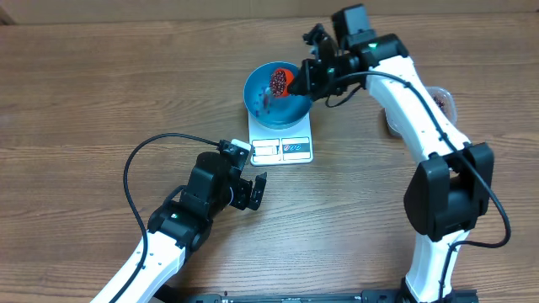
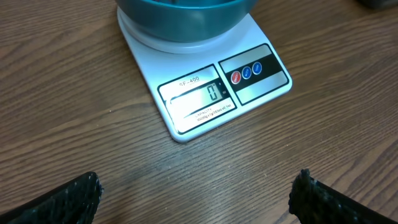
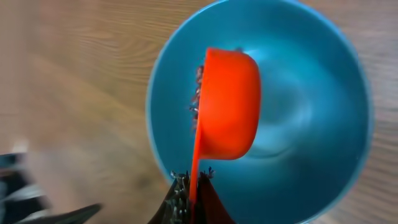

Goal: Scoop item into bowl and weigh 150g on scale
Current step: 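Tip the scoop with the right gripper to pour beans into the bowl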

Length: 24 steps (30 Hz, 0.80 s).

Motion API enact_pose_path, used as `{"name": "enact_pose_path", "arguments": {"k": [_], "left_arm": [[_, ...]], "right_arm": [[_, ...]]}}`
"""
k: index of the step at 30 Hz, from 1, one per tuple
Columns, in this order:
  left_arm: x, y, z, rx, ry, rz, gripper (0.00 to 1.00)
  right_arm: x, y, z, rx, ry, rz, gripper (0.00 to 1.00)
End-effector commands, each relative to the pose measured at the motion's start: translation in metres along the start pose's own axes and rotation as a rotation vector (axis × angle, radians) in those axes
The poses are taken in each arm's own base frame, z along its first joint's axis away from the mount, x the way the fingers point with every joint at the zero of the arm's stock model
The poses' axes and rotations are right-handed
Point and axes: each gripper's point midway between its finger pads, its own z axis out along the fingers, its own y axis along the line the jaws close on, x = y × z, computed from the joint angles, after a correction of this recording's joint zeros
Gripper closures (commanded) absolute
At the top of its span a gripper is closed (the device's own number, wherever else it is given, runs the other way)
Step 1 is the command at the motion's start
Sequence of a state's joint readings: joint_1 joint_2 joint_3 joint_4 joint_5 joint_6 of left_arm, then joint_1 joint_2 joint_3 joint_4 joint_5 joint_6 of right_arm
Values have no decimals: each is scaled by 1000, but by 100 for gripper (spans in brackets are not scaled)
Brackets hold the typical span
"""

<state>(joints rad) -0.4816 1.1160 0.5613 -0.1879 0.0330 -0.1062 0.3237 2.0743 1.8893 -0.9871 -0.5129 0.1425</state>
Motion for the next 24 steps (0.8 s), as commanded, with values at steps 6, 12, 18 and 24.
{"name": "enact_pose_path", "arguments": {"k": [6, 12, 18, 24], "left_arm": [[3, 3, 2, -11, 9, -17, 1], [3, 3, 2, -11, 9, -17, 0], [3, 3, 2, -11, 9, -17, 0], [3, 3, 2, -11, 9, -17, 0]], "right_arm": [[-9, -11, -1, 395, -68, -189, 96], [-8, -9, -1, 573, -92, -273, 96], [-6, -3, -5, 725, -107, -362, 96], [-5, 4, -9, 814, -130, -405, 96]]}}
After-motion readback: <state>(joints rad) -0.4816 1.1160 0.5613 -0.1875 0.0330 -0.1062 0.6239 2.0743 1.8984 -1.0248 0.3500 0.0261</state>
